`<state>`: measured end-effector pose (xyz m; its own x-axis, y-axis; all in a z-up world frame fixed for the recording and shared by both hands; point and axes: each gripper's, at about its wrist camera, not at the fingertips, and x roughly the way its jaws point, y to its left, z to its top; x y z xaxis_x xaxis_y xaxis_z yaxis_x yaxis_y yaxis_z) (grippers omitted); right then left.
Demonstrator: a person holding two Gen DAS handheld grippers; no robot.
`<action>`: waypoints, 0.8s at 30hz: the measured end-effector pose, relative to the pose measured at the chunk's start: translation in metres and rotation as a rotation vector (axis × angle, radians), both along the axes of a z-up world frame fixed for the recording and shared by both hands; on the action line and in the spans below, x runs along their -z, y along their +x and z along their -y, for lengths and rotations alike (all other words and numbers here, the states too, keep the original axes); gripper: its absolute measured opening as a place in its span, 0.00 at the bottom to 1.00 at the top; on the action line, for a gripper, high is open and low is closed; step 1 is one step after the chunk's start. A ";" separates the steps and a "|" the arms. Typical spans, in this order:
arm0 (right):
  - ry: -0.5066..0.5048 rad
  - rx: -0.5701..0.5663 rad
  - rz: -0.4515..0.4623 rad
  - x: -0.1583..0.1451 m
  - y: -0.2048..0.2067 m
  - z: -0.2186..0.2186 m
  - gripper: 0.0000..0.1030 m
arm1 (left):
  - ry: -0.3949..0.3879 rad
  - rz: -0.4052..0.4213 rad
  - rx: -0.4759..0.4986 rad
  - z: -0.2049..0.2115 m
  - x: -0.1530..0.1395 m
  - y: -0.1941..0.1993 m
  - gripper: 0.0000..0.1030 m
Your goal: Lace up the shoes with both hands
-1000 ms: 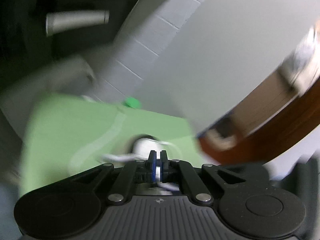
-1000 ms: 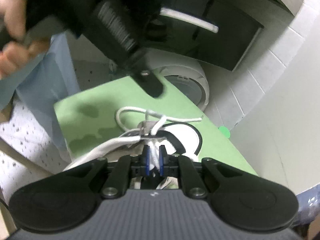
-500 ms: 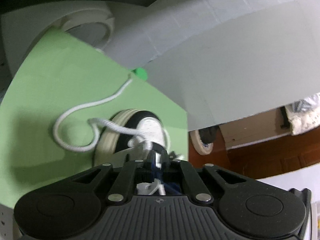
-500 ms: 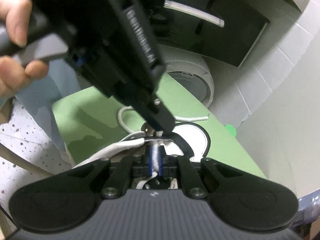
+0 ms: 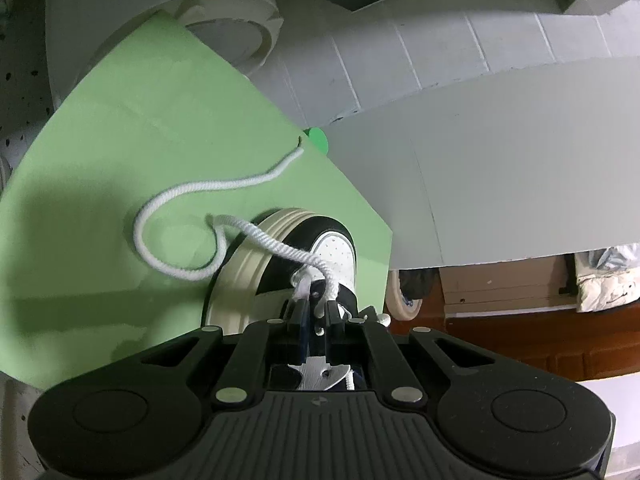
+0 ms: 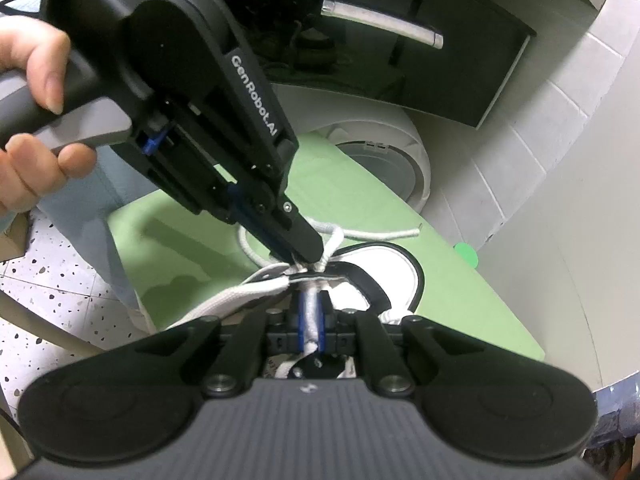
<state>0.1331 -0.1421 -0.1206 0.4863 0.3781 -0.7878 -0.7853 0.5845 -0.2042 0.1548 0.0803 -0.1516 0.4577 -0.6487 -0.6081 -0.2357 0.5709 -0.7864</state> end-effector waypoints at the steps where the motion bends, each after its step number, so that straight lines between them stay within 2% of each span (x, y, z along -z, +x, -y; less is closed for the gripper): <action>1: 0.002 0.001 -0.002 0.000 0.000 0.000 0.06 | 0.013 0.005 0.006 0.002 -0.001 0.000 0.05; 3: 0.002 0.003 -0.005 0.000 0.001 -0.001 0.07 | 0.055 0.030 0.034 0.007 -0.005 0.000 0.05; 8: 0.005 0.004 -0.012 0.000 0.002 -0.001 0.07 | 0.257 0.158 0.163 0.029 -0.027 -0.001 0.03; 9: 0.009 0.003 -0.010 -0.001 0.001 0.000 0.07 | 0.254 0.153 0.156 0.027 -0.026 -0.001 0.03; 15: 0.063 0.028 0.004 -0.015 -0.003 0.014 0.09 | 0.080 0.028 0.018 -0.002 -0.014 -0.003 0.03; 16: 0.078 0.044 0.007 -0.020 -0.004 0.018 0.14 | 0.079 0.029 0.014 -0.004 -0.017 -0.003 0.03; 18: 0.115 0.083 0.004 -0.029 -0.005 0.027 0.23 | 0.081 0.049 0.010 -0.006 -0.024 -0.004 0.02; 20: 0.151 0.122 -0.008 -0.037 -0.006 0.035 0.25 | 0.101 0.085 0.022 -0.007 -0.038 -0.001 0.03; 23: 0.178 0.171 0.015 -0.047 -0.010 0.043 0.35 | 0.203 0.162 0.100 0.000 -0.066 0.004 0.03; 24: 0.188 0.188 0.019 -0.050 -0.011 0.046 0.42 | 0.247 0.195 0.138 0.004 -0.077 0.005 0.03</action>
